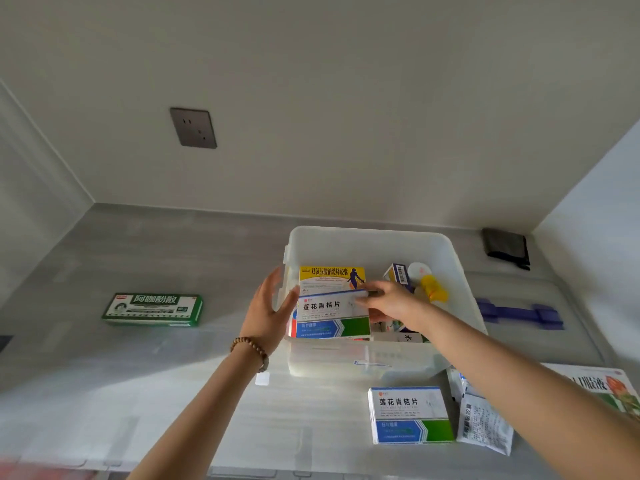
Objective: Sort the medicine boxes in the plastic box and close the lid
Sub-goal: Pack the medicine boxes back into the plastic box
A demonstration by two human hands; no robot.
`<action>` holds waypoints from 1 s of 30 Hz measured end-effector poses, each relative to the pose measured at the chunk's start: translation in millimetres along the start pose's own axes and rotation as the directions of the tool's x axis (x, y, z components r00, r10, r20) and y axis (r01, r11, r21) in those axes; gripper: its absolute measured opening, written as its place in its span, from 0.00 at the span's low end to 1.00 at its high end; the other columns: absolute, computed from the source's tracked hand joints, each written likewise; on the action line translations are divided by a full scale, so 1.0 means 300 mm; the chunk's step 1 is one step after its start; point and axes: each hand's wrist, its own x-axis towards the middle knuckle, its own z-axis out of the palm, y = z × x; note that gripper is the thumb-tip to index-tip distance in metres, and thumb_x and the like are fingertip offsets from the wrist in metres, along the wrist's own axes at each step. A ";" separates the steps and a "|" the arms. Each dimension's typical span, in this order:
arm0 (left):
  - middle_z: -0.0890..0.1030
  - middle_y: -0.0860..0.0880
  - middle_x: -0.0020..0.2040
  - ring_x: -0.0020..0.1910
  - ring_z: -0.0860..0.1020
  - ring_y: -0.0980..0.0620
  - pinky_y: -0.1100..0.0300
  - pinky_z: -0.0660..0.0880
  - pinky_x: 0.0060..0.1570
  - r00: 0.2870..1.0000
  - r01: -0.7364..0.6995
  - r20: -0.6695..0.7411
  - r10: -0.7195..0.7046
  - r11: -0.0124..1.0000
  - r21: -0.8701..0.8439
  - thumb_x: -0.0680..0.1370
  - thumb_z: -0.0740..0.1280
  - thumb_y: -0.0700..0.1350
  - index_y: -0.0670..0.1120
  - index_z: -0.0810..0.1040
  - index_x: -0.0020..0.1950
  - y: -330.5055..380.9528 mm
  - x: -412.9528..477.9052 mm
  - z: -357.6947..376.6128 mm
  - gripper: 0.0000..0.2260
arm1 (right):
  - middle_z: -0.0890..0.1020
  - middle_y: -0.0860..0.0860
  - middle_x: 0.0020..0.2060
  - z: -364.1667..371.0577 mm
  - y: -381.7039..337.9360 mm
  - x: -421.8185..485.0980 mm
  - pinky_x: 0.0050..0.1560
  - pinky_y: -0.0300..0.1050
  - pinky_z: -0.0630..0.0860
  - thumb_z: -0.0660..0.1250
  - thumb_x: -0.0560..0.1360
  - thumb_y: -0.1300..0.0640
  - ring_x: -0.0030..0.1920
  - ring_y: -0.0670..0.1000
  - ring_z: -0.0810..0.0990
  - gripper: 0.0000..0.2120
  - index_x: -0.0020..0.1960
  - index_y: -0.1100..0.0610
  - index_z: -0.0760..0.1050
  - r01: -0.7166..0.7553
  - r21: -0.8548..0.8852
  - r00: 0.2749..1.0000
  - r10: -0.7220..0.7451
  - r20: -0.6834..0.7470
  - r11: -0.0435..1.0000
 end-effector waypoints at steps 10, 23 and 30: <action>0.72 0.55 0.58 0.57 0.70 0.58 0.69 0.65 0.48 0.998 0.060 -0.018 -0.063 0.991 -0.120 0.76 0.62 0.52 0.51 0.64 0.67 -0.011 -0.001 0.022 0.20 | 0.83 0.53 0.51 0.048 0.051 0.116 0.40 0.38 0.80 0.72 0.71 0.53 0.42 0.47 0.81 0.10 0.48 0.55 0.75 -0.019 -0.494 0.997 0.055 0.058 0.869; 0.71 0.46 0.67 0.62 0.71 0.48 0.55 0.70 0.58 1.000 0.000 -0.020 0.004 0.976 0.216 0.77 0.59 0.55 0.47 0.58 0.70 0.030 -0.013 -0.012 0.25 | 0.77 0.52 0.63 0.013 0.010 0.028 0.60 0.42 0.71 0.66 0.75 0.51 0.61 0.51 0.75 0.20 0.65 0.57 0.71 0.131 -0.566 0.991 -0.096 0.091 0.814; 0.73 0.50 0.65 0.67 0.66 0.49 0.54 0.64 0.65 0.939 -0.302 0.020 0.342 0.800 0.518 0.77 0.57 0.55 0.48 0.69 0.66 0.179 -0.133 0.035 0.20 | 0.74 0.47 0.65 -0.115 -0.034 -0.276 0.56 0.37 0.69 0.64 0.76 0.49 0.61 0.44 0.72 0.19 0.66 0.51 0.70 0.356 -0.655 0.911 -0.403 0.084 0.667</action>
